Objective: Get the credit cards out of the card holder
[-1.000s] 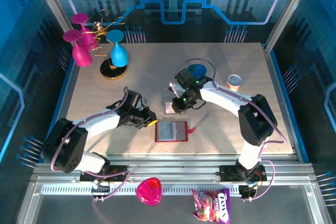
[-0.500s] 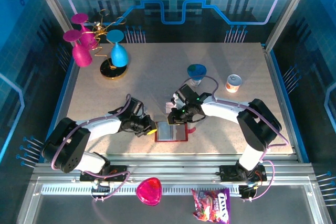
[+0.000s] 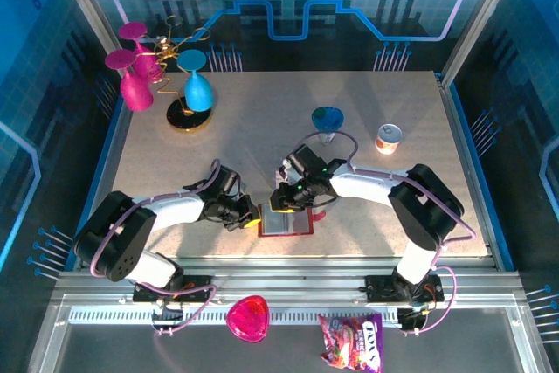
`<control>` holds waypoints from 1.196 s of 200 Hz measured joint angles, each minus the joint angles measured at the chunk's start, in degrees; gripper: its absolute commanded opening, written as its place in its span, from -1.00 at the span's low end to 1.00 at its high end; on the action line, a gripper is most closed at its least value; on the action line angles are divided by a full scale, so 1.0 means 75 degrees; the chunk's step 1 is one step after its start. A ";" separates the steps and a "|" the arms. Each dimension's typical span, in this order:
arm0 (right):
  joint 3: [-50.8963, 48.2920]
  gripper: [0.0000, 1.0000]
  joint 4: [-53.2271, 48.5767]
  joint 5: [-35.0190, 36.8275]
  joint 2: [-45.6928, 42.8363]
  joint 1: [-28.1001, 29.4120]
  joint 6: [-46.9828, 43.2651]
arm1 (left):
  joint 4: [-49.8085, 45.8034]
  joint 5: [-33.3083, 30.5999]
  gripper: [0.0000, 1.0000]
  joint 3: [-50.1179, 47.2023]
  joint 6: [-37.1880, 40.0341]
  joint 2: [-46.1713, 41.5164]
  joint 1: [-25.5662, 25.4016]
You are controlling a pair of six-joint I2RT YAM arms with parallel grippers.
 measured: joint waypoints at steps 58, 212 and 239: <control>0.0000 -0.38 -0.0003 -0.0073 0.0332 0.0122 0.0029 | -0.0006 0.0000 -0.81 0.0012 0.0003 0.0020 0.0000; 0.0000 -0.31 -0.0393 0.0015 0.0437 0.0157 -0.0009 | -0.0087 0.0012 -0.82 0.0082 0.0026 0.0073 0.0000; -0.0015 -0.31 -0.0391 0.0015 0.0434 0.0149 -0.0009 | -0.0090 0.0012 -0.82 0.0085 0.0029 0.0073 0.0000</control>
